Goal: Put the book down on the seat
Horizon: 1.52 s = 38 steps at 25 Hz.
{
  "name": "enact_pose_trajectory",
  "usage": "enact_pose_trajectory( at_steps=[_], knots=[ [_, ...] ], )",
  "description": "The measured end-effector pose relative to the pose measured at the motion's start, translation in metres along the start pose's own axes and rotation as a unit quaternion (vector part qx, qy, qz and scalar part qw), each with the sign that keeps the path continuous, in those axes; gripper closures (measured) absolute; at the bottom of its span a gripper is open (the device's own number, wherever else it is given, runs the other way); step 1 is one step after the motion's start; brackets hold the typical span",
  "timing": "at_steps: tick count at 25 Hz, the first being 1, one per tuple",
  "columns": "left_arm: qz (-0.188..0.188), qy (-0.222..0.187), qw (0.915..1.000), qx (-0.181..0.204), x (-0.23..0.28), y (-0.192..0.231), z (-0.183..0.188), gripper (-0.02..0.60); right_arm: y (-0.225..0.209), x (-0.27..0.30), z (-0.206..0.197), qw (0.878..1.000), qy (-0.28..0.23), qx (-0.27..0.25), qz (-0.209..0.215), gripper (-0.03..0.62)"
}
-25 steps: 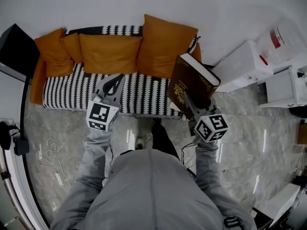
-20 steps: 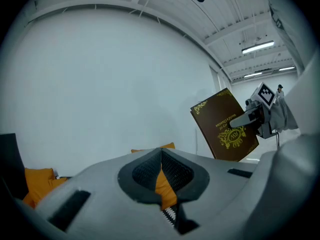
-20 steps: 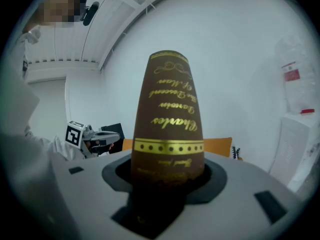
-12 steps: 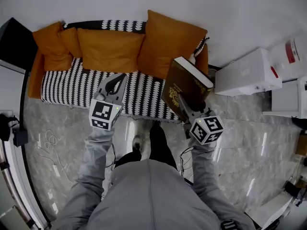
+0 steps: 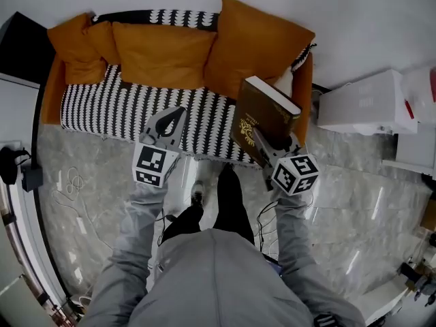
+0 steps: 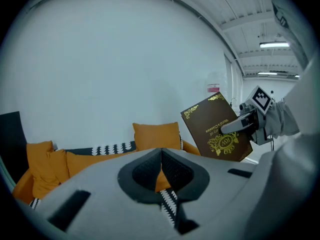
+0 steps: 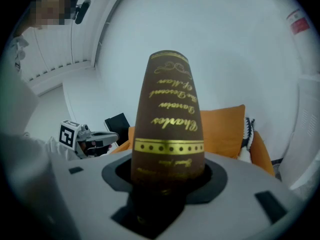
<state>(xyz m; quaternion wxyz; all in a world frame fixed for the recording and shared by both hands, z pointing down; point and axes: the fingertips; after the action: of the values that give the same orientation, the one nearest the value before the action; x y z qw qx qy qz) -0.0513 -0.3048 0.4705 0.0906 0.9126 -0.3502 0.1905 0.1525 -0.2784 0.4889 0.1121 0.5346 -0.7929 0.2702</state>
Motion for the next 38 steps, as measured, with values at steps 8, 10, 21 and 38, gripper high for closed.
enact_pose_trajectory(
  at_steps=[8,10,21,38],
  knots=[
    [0.017,0.033,0.9987,-0.034,0.010,0.006,-0.048,0.555,-0.009,0.050,-0.053,0.997,0.056,0.040,0.031,0.353],
    [0.019,0.038,0.9982,-0.042,0.017,0.011,-0.061,0.555,-0.013,0.065,-0.067,0.996,0.068,0.052,0.033,0.353],
    [0.035,0.044,0.9947,-0.086,0.064,0.033,-0.133,0.555,-0.039,0.133,-0.130,0.989,0.110,0.082,0.047,0.353],
    [0.023,0.071,0.9904,-0.116,0.106,0.032,-0.205,0.555,-0.058,0.213,-0.245,0.964,0.201,0.158,0.066,0.353]
  ],
)
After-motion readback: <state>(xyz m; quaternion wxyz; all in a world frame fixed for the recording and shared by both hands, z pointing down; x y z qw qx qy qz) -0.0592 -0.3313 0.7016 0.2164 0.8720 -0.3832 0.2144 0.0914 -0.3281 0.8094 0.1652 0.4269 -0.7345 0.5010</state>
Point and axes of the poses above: the fingertips, and each gripper's own axes: x forward along the fingers, y to its left, z out of its top, and after that the axes turned 12 degrees about -z, right-handed
